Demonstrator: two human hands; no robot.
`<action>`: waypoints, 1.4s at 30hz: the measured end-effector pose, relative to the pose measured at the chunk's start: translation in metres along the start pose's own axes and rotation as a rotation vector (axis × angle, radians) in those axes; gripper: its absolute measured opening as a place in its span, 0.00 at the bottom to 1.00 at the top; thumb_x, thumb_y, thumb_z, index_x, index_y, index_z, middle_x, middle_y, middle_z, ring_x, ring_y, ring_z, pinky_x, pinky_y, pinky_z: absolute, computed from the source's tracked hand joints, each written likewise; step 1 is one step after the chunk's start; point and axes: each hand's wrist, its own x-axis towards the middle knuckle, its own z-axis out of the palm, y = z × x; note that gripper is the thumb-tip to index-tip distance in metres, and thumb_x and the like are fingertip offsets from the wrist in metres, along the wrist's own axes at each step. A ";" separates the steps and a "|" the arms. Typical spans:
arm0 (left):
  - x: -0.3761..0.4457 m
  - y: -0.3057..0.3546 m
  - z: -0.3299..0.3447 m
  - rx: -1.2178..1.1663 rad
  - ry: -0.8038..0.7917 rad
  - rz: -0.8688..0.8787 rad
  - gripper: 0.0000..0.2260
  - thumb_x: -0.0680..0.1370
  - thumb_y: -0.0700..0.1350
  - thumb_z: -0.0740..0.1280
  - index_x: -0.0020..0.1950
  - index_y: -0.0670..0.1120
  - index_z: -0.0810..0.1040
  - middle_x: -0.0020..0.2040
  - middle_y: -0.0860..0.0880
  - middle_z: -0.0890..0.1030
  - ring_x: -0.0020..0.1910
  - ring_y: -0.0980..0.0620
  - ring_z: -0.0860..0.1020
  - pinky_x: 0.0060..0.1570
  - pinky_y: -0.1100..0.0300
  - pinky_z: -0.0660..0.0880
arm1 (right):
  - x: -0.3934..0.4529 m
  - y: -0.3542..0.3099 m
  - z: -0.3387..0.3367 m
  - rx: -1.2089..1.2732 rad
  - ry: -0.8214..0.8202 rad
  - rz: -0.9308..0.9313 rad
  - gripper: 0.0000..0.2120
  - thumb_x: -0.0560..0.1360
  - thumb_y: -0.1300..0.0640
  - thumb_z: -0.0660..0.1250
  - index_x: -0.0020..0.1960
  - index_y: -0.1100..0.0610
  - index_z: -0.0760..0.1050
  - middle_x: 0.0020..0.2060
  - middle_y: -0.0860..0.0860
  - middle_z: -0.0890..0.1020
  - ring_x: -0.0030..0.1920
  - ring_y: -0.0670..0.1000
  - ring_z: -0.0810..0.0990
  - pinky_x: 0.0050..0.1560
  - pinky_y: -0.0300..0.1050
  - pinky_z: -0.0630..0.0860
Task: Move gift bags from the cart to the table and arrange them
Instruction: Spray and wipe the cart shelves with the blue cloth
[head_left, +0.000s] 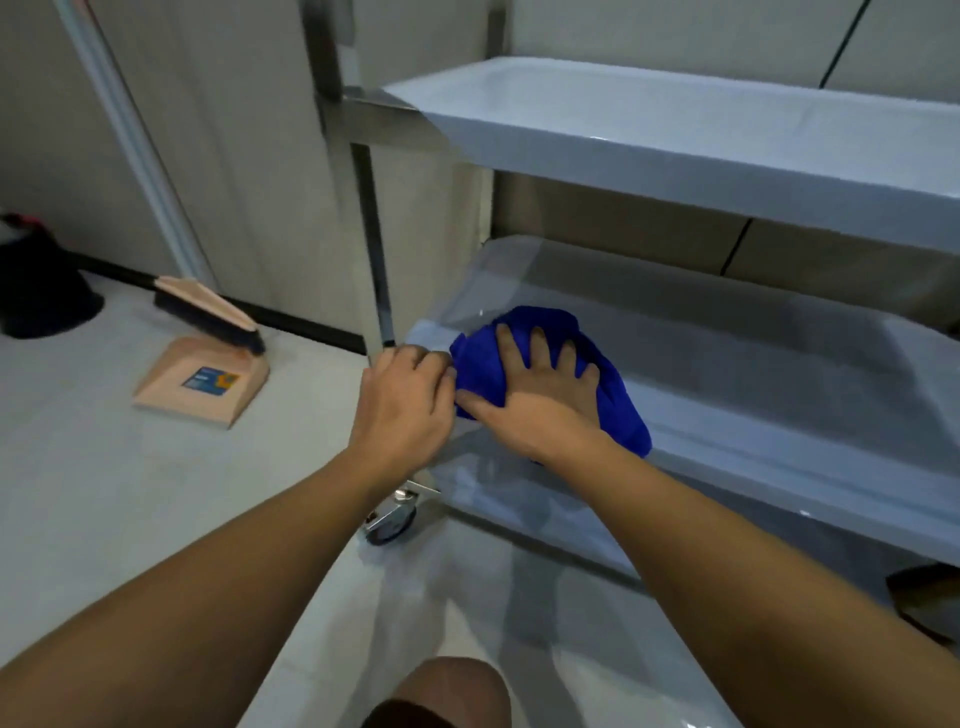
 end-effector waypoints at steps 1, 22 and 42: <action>-0.006 -0.010 -0.003 -0.017 0.017 -0.051 0.14 0.82 0.48 0.57 0.55 0.45 0.81 0.51 0.45 0.80 0.53 0.44 0.74 0.53 0.48 0.72 | 0.006 -0.016 0.002 -0.020 0.004 -0.039 0.45 0.74 0.23 0.48 0.81 0.44 0.37 0.81 0.56 0.47 0.78 0.67 0.51 0.74 0.70 0.53; -0.096 -0.045 0.126 -0.262 -0.252 -0.140 0.12 0.82 0.46 0.62 0.61 0.42 0.79 0.56 0.44 0.80 0.53 0.44 0.77 0.51 0.53 0.74 | -0.029 0.015 0.149 0.232 0.488 -0.414 0.38 0.57 0.72 0.77 0.66 0.58 0.79 0.65 0.62 0.78 0.60 0.71 0.76 0.56 0.66 0.75; -0.049 -0.096 0.220 -0.226 -0.144 -0.241 0.06 0.75 0.33 0.62 0.46 0.44 0.73 0.48 0.47 0.73 0.45 0.50 0.71 0.44 0.60 0.63 | 0.067 0.005 0.260 0.030 -0.077 -0.248 0.29 0.82 0.35 0.43 0.80 0.39 0.38 0.82 0.51 0.48 0.81 0.60 0.45 0.75 0.71 0.51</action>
